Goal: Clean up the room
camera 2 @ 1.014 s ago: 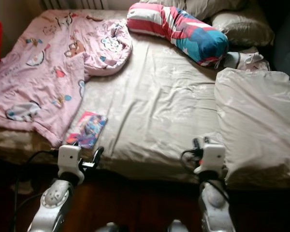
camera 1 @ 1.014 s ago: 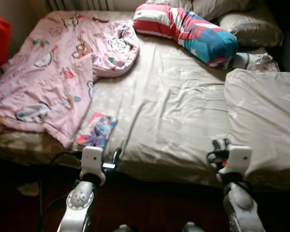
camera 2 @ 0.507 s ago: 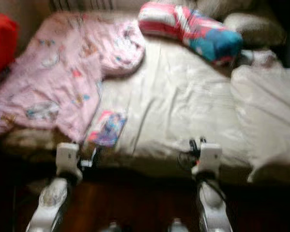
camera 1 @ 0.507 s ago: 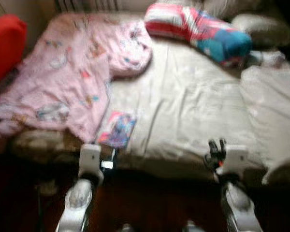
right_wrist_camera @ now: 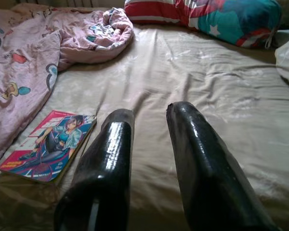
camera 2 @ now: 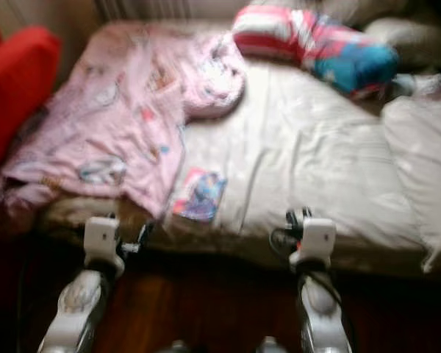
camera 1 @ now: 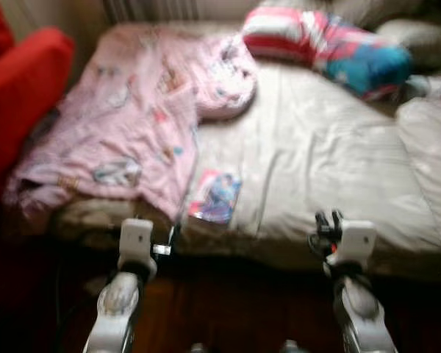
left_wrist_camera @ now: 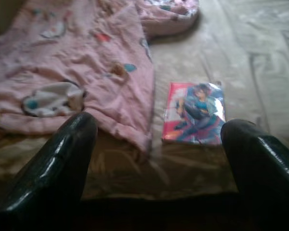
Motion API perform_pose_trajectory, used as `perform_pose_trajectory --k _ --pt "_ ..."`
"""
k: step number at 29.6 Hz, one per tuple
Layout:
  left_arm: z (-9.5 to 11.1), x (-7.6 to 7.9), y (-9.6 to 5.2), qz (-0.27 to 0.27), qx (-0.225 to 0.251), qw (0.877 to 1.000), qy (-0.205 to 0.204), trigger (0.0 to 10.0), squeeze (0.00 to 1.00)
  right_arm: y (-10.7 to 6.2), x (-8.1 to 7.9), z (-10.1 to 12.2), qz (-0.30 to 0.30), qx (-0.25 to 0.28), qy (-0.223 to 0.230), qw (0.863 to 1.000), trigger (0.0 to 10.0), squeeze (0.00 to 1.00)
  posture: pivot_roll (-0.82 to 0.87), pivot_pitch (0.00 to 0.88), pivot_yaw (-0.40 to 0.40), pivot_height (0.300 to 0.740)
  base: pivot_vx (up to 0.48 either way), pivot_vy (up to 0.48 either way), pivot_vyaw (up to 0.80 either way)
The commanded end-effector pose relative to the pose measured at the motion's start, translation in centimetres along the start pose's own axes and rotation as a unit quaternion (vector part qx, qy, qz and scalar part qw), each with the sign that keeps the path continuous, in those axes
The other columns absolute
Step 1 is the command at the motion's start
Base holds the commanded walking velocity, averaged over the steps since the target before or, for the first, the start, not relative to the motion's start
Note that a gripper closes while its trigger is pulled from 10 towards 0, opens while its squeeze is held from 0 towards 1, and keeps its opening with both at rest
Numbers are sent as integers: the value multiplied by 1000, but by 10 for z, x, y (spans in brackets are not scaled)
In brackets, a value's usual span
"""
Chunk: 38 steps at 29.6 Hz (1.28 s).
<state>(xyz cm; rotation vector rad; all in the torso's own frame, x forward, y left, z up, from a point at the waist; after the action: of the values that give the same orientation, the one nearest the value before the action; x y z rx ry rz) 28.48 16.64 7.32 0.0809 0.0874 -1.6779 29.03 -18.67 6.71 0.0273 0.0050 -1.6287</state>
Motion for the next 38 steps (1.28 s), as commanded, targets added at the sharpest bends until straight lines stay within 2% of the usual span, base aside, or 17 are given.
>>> perform_pose_trajectory --k 1,21,38 --pt "-5 0 -3 -2 -13 1000 0 10000 0 -5 3 -5 -7 -9 1 1000 10000 0 -79 190 65 740 0 356 0" --pt "-5 -1 -2 0 -12 1000 -1 10000 0 -5 2 -5 -6 -9 2 1000 10000 0 -78 201 62 740 0 349 0" --pt "-5 1 -3 -7 -11 1000 -3 10000 0 -4 -2 -6 5 -11 6 1000 10000 0 -77 204 61 740 0 0 0"
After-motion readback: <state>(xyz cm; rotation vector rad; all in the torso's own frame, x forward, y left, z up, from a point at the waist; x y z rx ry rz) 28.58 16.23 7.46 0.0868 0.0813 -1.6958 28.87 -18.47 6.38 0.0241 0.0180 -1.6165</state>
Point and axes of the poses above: a point about 5 cm out from each wrist's last joint towards the gripper, its own y axis pointing out of the wrist towards the gripper, its own z axis along the axis of the wrist's last joint, x = y × z, the point moved 1 cm from there along y, pointing out of the wrist towards the gripper, and after that the axes turned 2 degrees about y, right-handed, at the moved point
